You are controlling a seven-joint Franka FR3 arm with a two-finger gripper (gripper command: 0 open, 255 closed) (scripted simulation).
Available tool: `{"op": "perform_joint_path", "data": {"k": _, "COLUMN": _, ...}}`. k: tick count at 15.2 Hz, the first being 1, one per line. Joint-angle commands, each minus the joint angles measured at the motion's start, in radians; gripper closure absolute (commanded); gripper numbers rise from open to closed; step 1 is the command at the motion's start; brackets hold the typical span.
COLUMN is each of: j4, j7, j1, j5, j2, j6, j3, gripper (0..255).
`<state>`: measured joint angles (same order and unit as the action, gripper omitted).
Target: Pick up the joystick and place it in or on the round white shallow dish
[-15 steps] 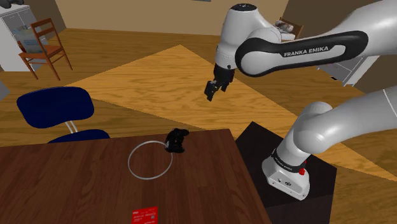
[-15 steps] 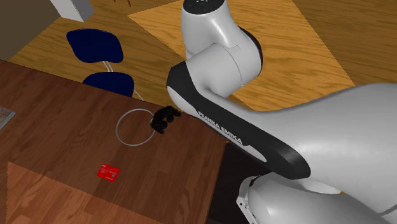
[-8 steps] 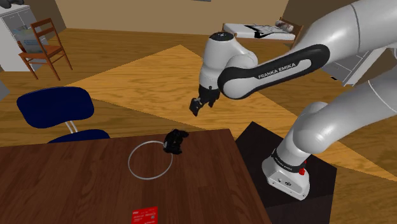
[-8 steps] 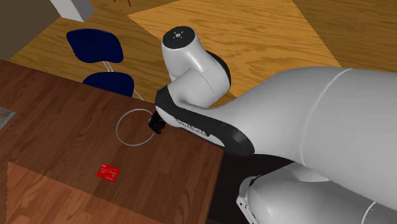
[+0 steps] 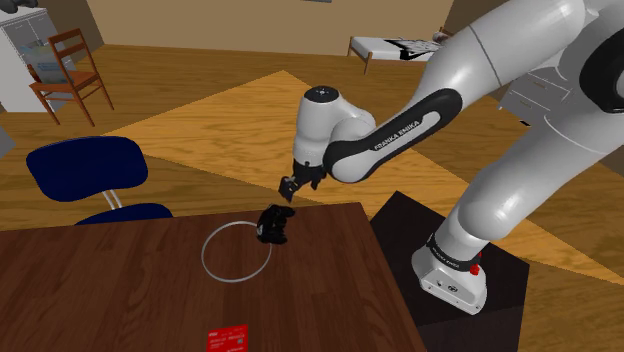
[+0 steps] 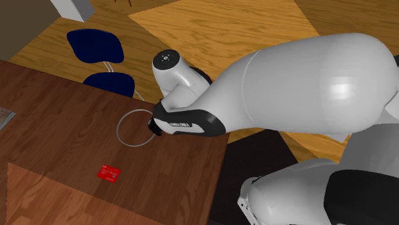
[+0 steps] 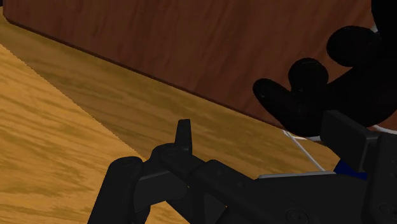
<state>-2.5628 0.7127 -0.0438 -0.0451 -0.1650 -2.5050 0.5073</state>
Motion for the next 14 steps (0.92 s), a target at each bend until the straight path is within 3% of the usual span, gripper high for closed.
{"op": "perform_joint_path", "data": {"k": 1, "j4": -0.007, "j7": 0.021, "j1": -0.009, "j5": -0.025, "j2": 0.031, "j6": -0.035, "j3": 0.006, "gripper": 0}}
{"op": "perform_joint_path", "data": {"k": 5, "j4": -0.012, "j7": 0.059, "j1": -0.025, "j5": -0.079, "j2": 0.085, "j6": -0.086, "j3": 0.012, "gripper": 0}}
{"op": "perform_joint_path", "data": {"k": 13, "j4": -0.012, "j7": 0.059, "j1": -0.025, "j5": -0.079, "j2": 0.084, "j6": -0.086, "j3": 0.012, "gripper": 0}}
{"op": "perform_joint_path", "data": {"k": 14, "j4": -0.012, "j7": 0.059, "j1": -0.025, "j5": -0.079, "j2": 0.084, "j6": -0.086, "j3": 0.012, "gripper": 255}}
